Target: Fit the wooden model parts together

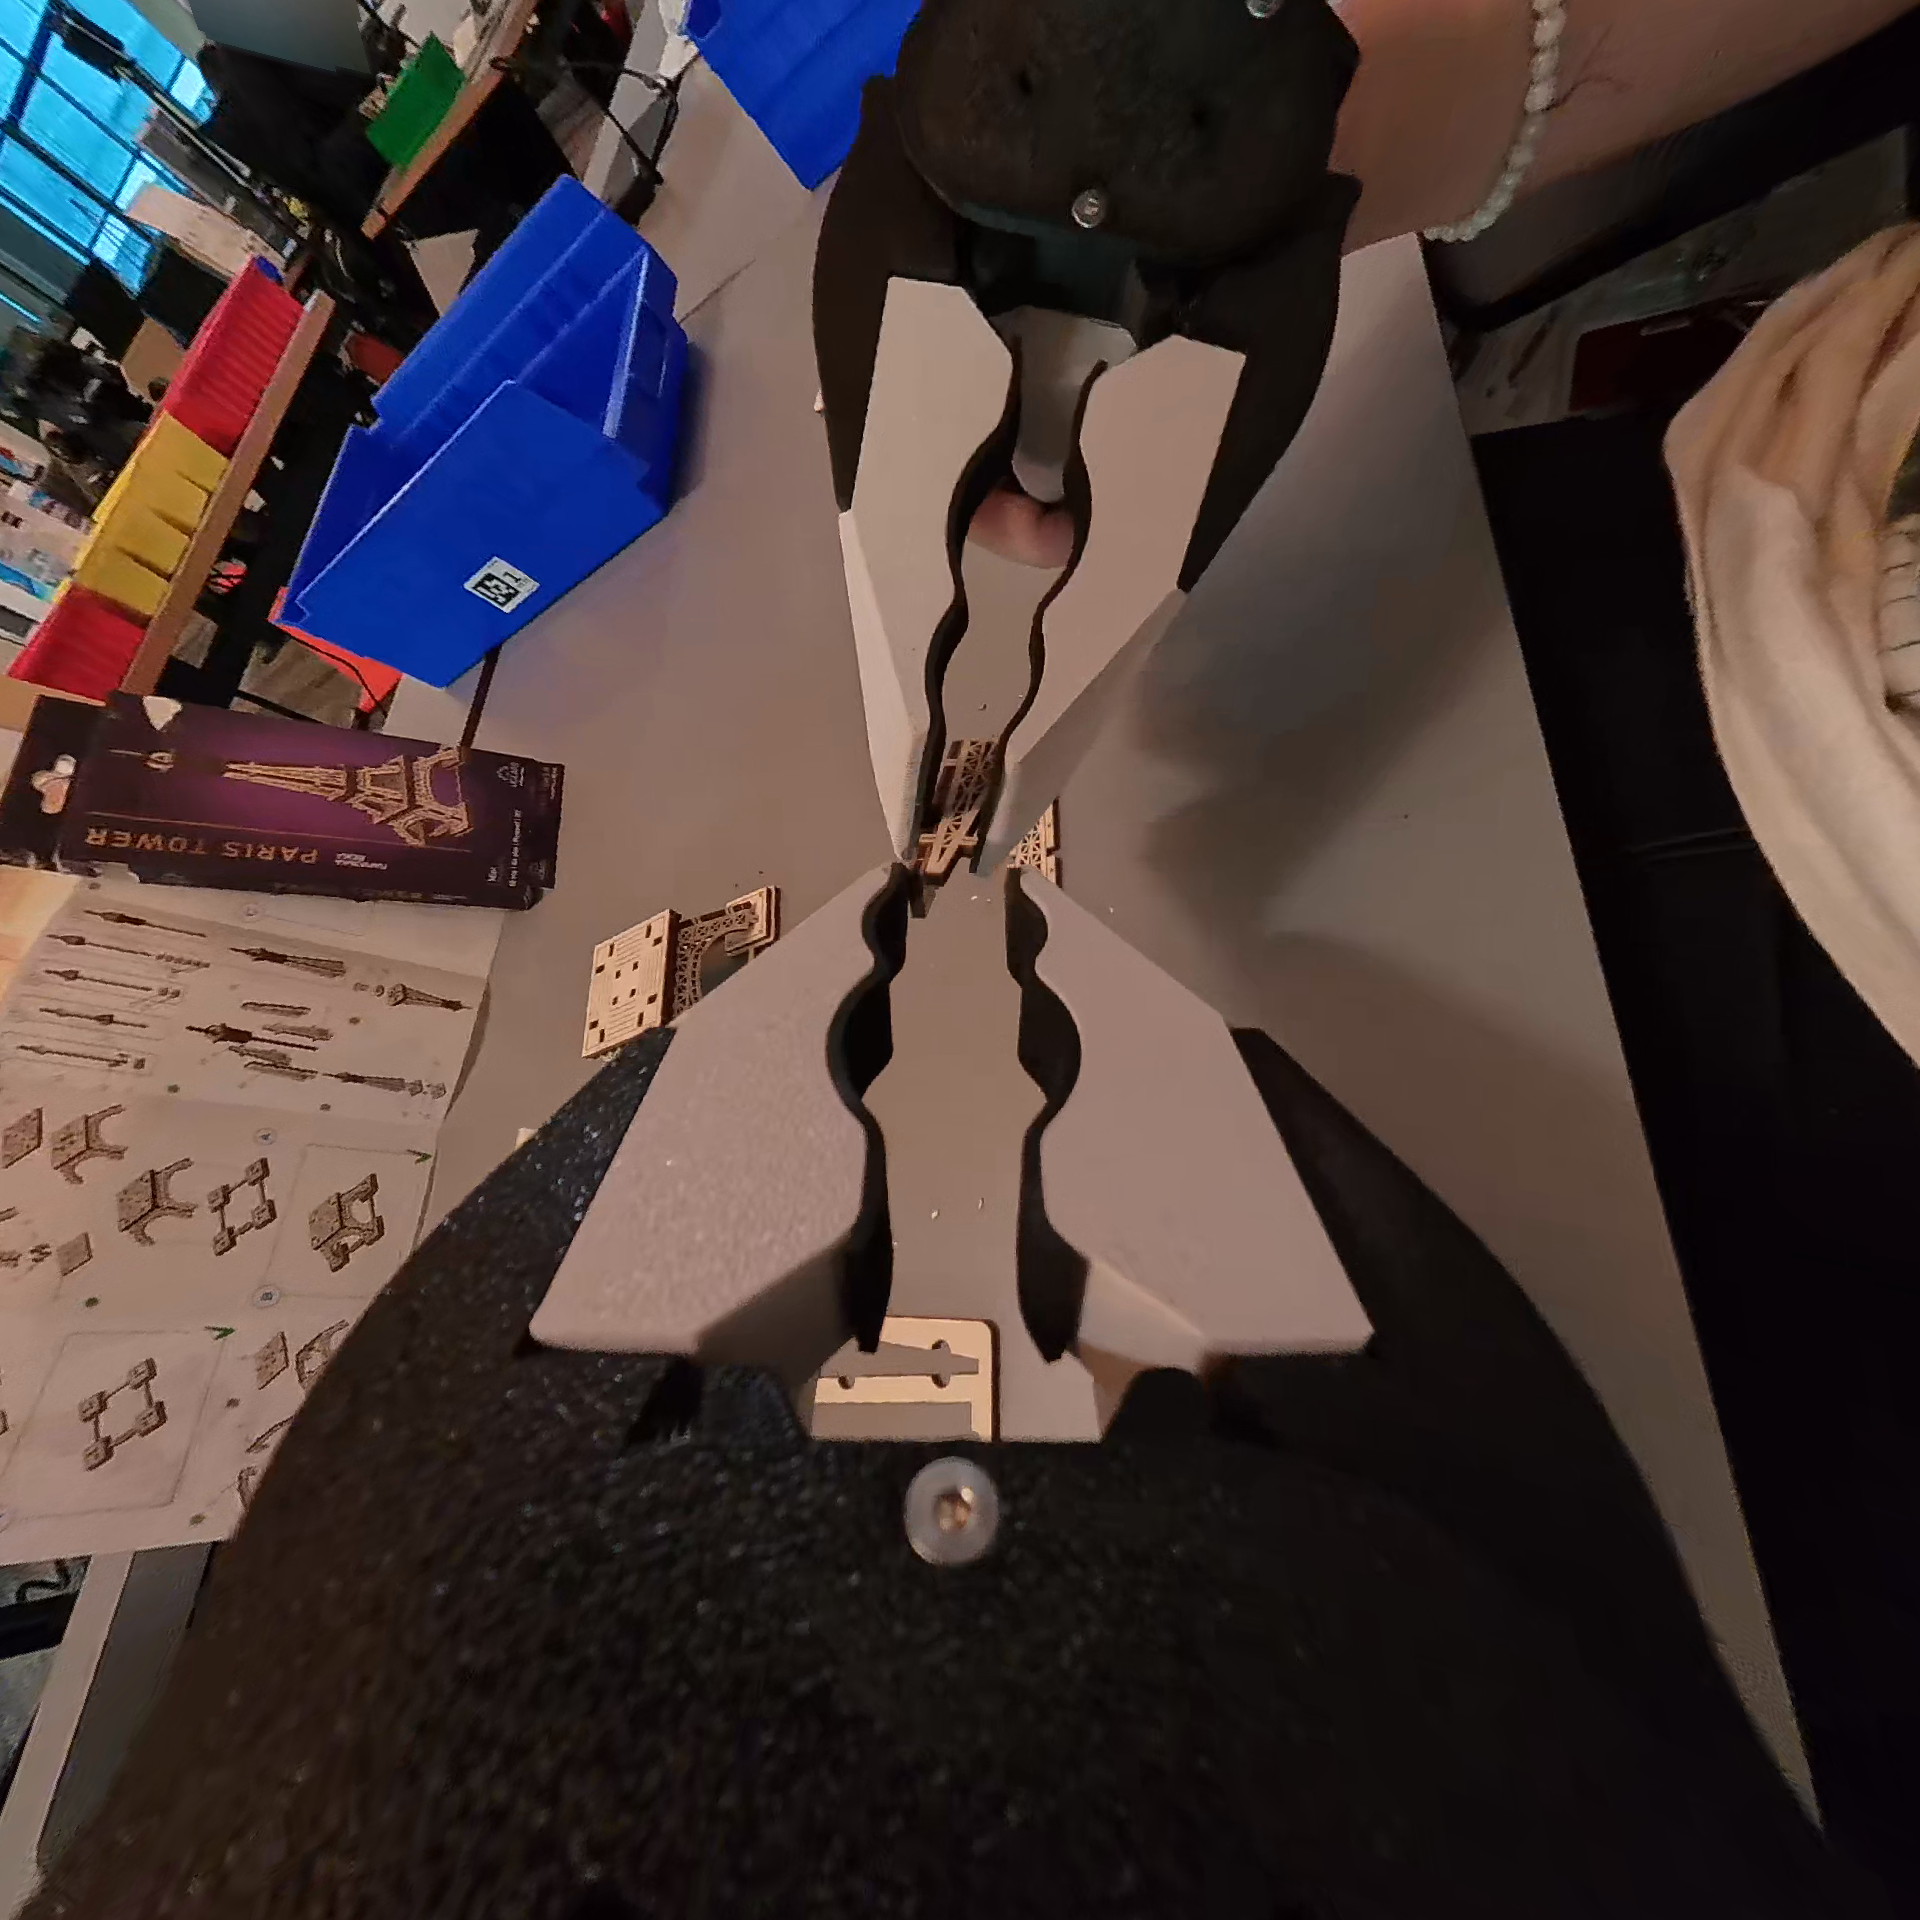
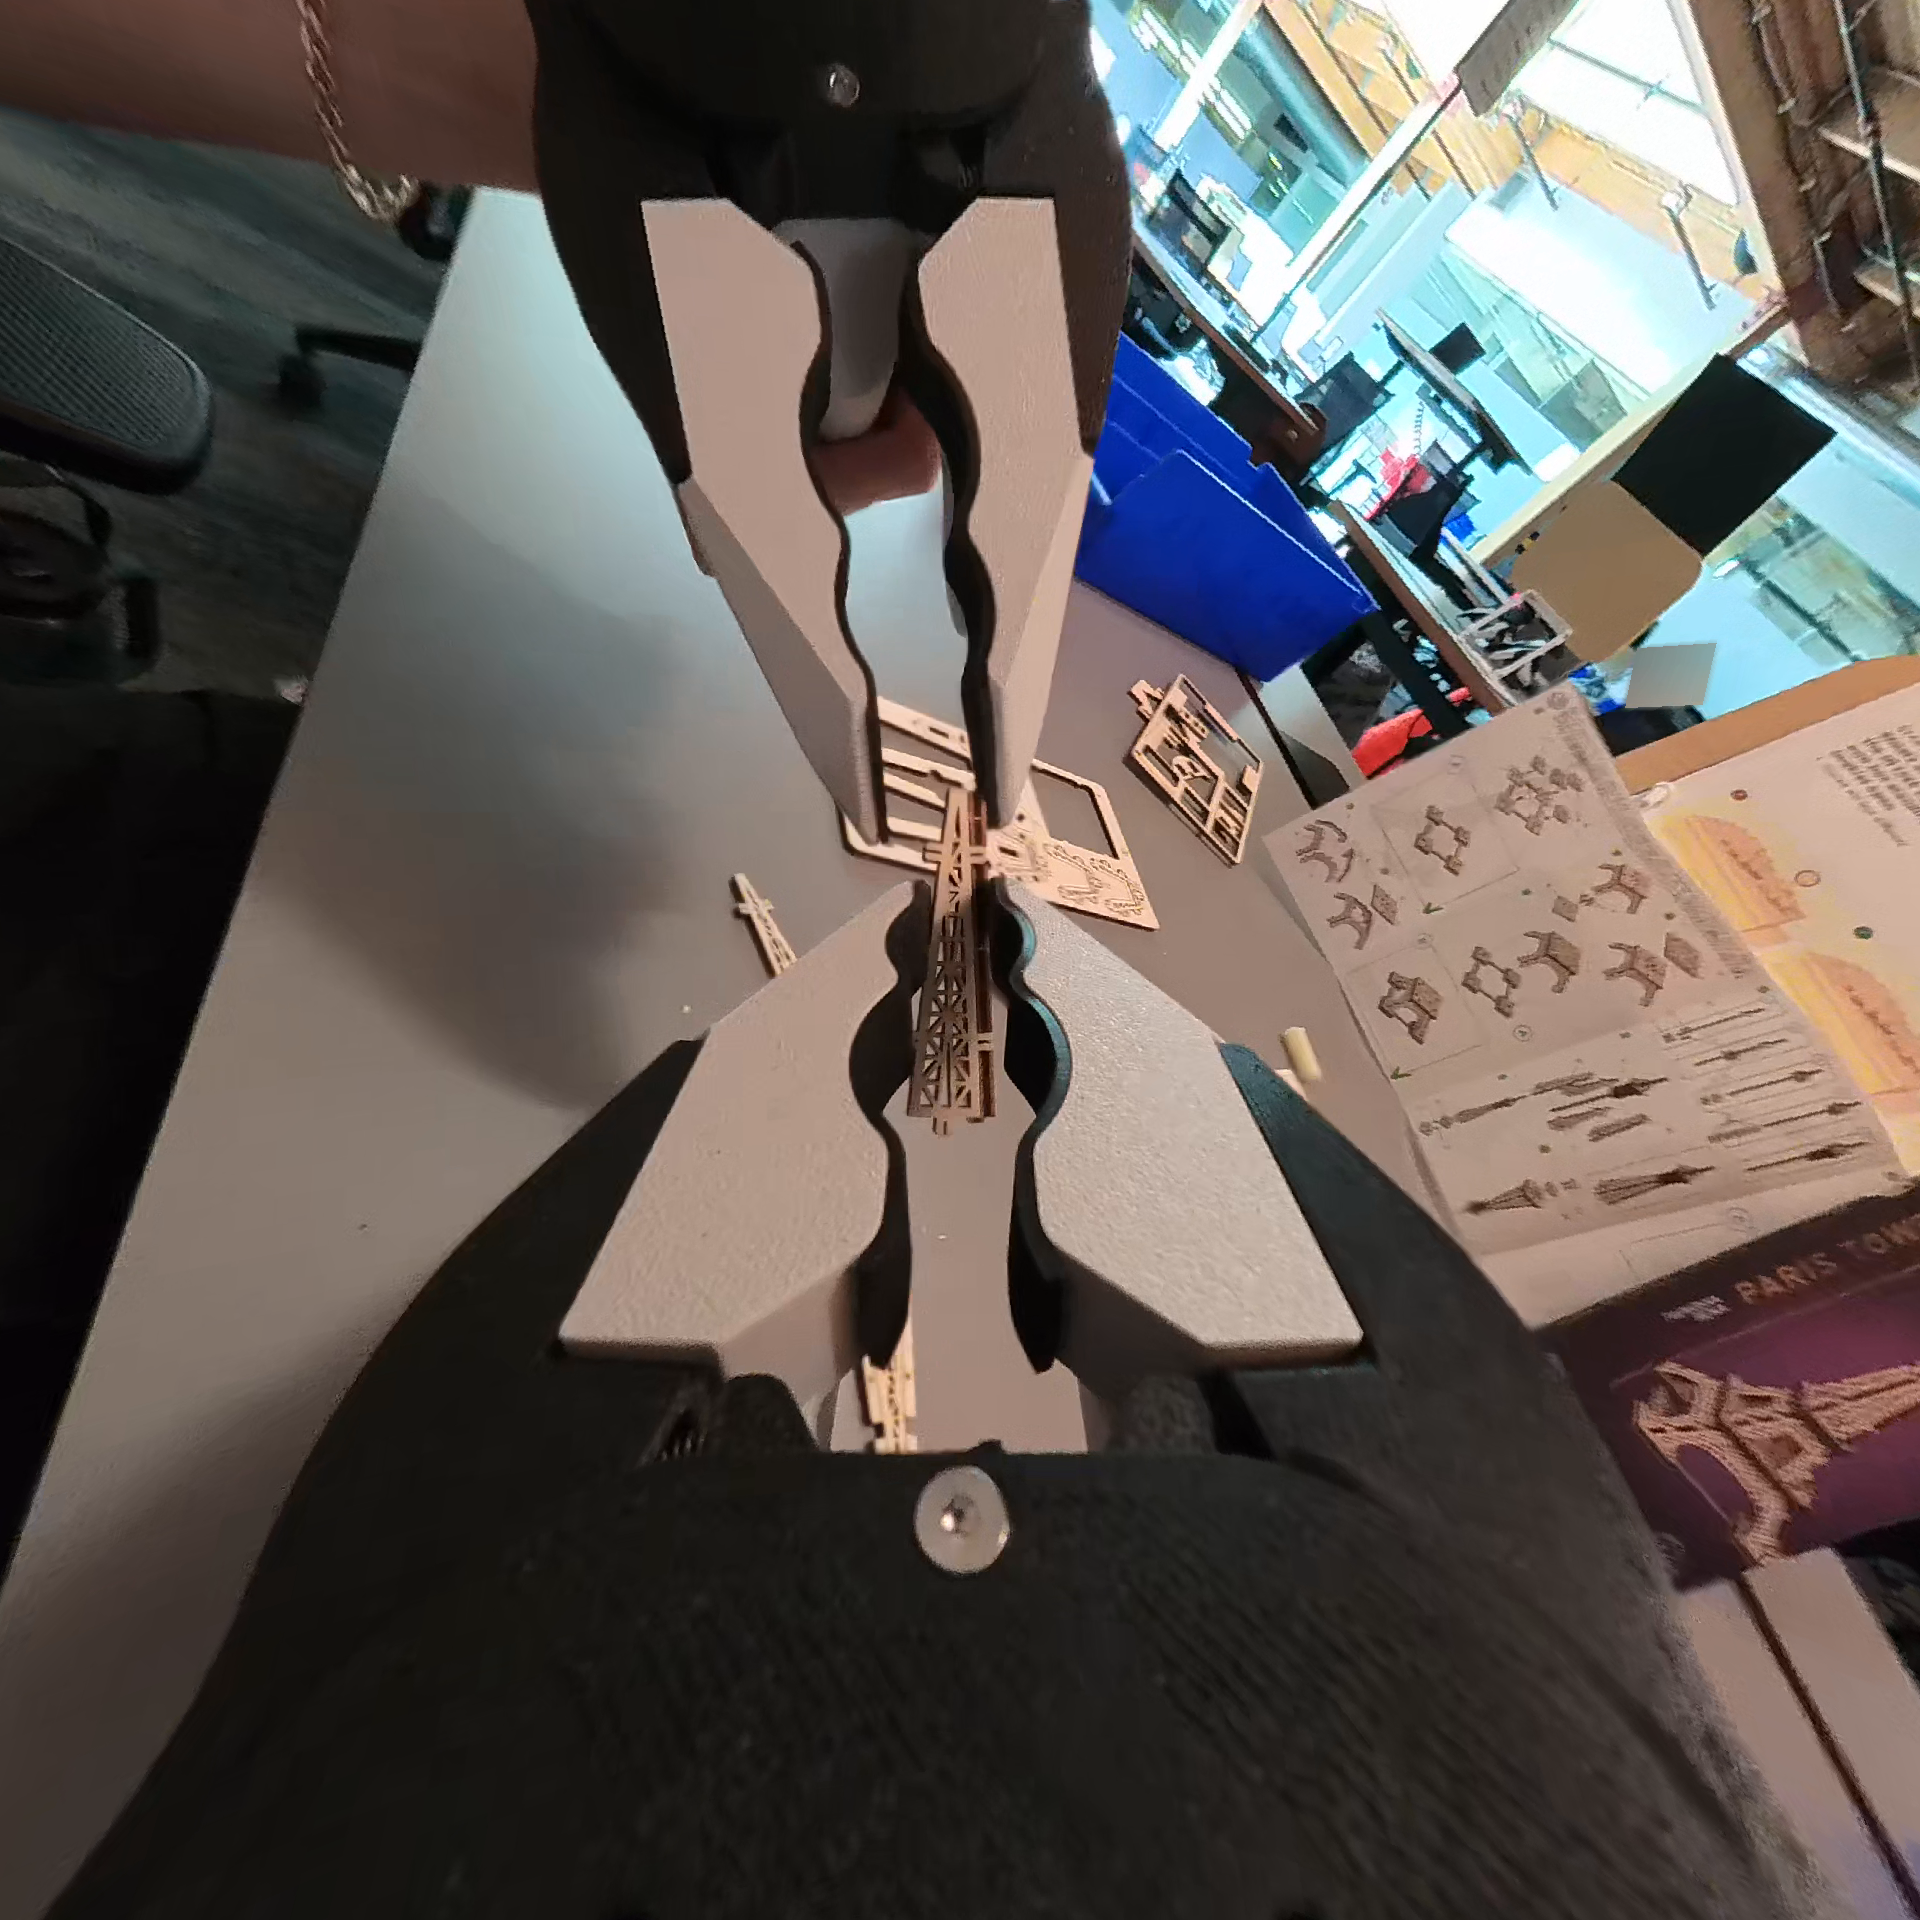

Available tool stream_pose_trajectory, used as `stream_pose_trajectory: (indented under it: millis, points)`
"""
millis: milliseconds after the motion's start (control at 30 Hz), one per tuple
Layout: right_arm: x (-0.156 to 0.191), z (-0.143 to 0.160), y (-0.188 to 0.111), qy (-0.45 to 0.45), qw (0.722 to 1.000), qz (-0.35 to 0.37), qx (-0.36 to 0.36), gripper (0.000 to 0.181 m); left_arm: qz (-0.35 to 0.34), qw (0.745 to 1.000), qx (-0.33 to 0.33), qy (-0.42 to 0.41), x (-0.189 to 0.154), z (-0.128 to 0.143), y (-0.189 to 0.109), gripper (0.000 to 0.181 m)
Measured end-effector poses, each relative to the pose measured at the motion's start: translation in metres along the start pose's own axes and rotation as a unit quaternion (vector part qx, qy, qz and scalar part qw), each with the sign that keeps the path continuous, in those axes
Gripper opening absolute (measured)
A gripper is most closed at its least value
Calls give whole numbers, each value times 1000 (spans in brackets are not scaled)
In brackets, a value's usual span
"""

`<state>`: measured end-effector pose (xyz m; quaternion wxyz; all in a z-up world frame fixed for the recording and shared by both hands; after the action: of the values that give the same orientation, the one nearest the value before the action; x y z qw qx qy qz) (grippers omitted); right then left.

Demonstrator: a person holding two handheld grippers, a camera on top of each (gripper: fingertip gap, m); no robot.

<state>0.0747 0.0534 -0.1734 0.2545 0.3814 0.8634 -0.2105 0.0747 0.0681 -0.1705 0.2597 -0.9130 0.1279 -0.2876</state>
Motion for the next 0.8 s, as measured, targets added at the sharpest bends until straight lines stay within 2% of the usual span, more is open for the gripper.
stream_pose_trajectory:
  millis: [67, 300, 367, 800]
  points:
    - [0, 0, 0, -26, 1000, 7, 8, 8, -11, 1000, -1, 2, 3, -1, -1, 6]
    - [-2, 1, 3, -95, 994, 45, 33, 9, -18, 1000, -7, -3, 4, -3, 0, 11]
    - [-2, 2, 4, -110, 992, 49, 37, 8, -29, 1000, 0, 7, 6, -2, 1, 6]
    - [2, 6, 5, -114, 992, 41, 42, 8, -12, 999, 25, 24, 4, 3, 3, 5]
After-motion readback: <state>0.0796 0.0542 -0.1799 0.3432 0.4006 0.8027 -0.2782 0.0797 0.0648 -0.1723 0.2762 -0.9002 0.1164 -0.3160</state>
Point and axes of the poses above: each gripper's, where its closed fingertips meet, y out along the fingers, z out of its underside, x = y × z across the jaws, the point moved 1 cm from there along -y, back along the fingers, and after that the axes turned 8 degrees about z, right-handed, at the moved point
